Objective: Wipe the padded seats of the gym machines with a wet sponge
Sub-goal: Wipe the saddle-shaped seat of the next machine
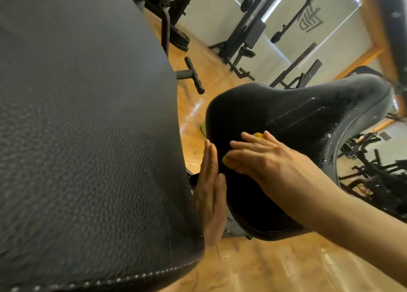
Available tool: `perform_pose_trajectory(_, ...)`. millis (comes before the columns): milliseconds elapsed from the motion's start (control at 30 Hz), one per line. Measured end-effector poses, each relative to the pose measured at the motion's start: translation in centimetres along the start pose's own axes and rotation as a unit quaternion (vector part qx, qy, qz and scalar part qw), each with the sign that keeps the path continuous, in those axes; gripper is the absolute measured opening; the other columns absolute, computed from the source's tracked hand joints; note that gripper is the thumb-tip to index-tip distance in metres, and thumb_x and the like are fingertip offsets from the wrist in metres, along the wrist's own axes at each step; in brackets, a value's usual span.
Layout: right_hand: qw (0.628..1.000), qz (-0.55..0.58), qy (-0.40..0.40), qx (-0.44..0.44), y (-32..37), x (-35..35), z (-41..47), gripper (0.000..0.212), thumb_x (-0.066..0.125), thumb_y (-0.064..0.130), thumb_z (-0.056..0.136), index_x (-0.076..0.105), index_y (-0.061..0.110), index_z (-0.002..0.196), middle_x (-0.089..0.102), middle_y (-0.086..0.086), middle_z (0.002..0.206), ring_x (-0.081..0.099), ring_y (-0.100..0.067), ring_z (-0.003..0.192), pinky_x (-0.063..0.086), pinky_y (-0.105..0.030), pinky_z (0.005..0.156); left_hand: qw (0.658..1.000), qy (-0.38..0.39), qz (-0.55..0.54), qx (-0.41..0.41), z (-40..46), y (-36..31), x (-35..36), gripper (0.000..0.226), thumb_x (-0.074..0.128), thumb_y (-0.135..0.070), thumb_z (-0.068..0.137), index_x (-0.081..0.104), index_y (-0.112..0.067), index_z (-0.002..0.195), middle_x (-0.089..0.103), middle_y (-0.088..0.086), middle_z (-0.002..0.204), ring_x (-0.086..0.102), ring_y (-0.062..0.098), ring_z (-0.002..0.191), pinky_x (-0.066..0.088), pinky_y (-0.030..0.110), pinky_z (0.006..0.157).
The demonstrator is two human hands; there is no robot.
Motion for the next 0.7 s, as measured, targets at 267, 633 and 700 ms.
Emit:
perform_pose_trajectory(267,0.999,-0.044,0.017,0.019,0.5,0.6,-3.7,0.047,0.036,0.03,0.086,0.067,0.021,0.121,0.061,-0.002,0.132,0.05,-0.027,0.13,0.031,-0.058,0.102,0.996,-0.071,0.05,0.018,1.8,-0.4,-1.1,0.052,0.013,-0.05,0.098,0.002,-0.043,0.149,-0.002,-0.027,0.16,-0.001,-0.012,0.145,0.008,0.024,0.122)
perform_pose_trajectory(633,0.997,-0.002,-0.056,0.045,-2.1,-1.5,-3.1,0.046,0.032,0.037,0.096,0.068,0.019,0.118,0.063,-0.003,0.13,0.05,-0.029,0.129,0.027,-0.046,0.115,0.994,-0.073,0.07,0.038,3.6,-2.7,0.6,0.051,0.021,-0.042,0.099,0.021,-0.042,0.15,0.009,-0.035,0.156,-0.001,-0.018,0.142,0.008,0.007,0.11)
perform_pose_trajectory(700,0.998,-0.017,-0.053,0.036,-2.9,-2.5,-1.2,0.041,0.037,0.032,0.094,0.068,0.021,0.118,0.063,-0.004,0.131,0.049,-0.029,0.13,0.027,-0.049,0.113,0.994,-0.076,0.062,0.037,3.6,-2.8,0.7,0.052,0.021,-0.043,0.099,0.02,-0.04,0.151,0.01,-0.034,0.156,0.0,-0.017,0.142,0.009,0.01,0.111)
Point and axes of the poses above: each hand's wrist, its own z-axis towards the middle knuckle, its own x-axis out of the palm, y = z × x, the point moved 9 cm from there along z, towards the middle knuckle
